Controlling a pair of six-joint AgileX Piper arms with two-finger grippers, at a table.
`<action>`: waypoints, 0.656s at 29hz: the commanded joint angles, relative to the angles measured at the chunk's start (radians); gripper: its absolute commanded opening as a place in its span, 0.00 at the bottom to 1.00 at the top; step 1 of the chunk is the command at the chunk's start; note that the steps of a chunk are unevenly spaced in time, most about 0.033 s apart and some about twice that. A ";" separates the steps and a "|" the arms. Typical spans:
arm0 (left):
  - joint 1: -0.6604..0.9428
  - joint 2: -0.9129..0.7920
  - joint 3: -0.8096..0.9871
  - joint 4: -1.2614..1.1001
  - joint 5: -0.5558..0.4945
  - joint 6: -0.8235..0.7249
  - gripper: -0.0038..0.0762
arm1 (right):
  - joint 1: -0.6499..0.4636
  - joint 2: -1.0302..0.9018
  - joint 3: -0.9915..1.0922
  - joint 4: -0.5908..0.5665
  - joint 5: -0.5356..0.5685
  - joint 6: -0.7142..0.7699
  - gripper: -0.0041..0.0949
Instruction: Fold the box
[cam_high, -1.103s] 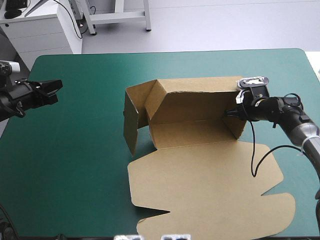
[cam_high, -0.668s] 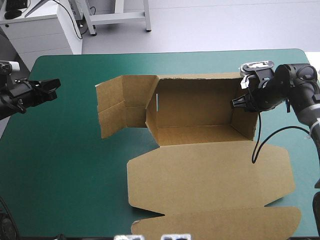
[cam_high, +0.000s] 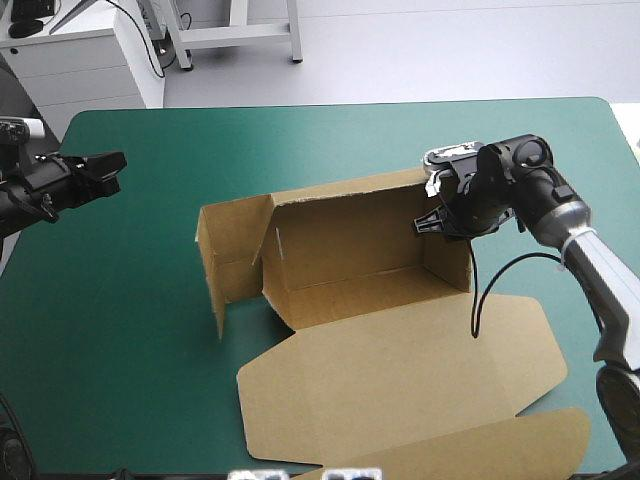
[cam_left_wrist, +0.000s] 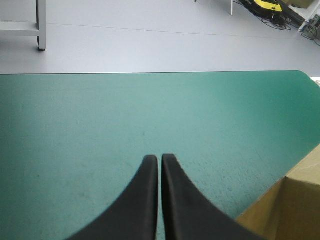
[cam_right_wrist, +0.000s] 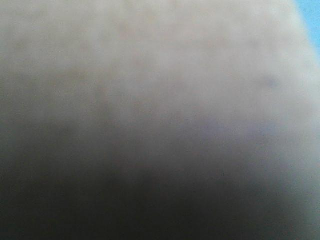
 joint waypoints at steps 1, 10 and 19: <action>-0.005 -0.026 -0.029 -0.081 -0.009 0.005 0.05 | 0.002 0.031 -0.017 0.025 0.075 0.023 0.03; -0.005 -0.026 -0.029 -0.081 -0.006 0.005 0.04 | 0.002 0.171 -0.102 0.005 0.047 0.027 0.03; -0.005 -0.026 -0.029 -0.081 -0.005 0.005 0.04 | -0.007 0.238 -0.218 -0.046 0.023 0.054 0.03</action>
